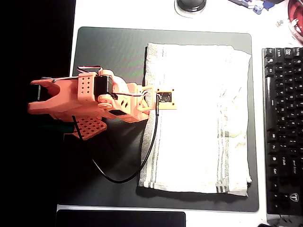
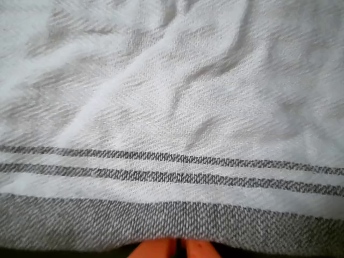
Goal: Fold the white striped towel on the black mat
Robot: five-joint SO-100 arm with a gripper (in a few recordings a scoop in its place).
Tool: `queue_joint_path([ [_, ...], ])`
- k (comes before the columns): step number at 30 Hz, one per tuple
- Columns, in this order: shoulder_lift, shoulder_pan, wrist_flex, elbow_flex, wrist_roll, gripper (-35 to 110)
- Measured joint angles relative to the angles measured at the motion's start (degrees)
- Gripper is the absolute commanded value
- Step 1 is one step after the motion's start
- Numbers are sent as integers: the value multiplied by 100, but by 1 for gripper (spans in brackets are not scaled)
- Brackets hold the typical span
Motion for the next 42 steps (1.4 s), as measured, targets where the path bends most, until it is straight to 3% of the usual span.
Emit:
queue_joint_path([
  [23, -176, 70, -193, 0, -272, 0],
  [42, -2487, -404, -290, -1978, 26, 0],
])
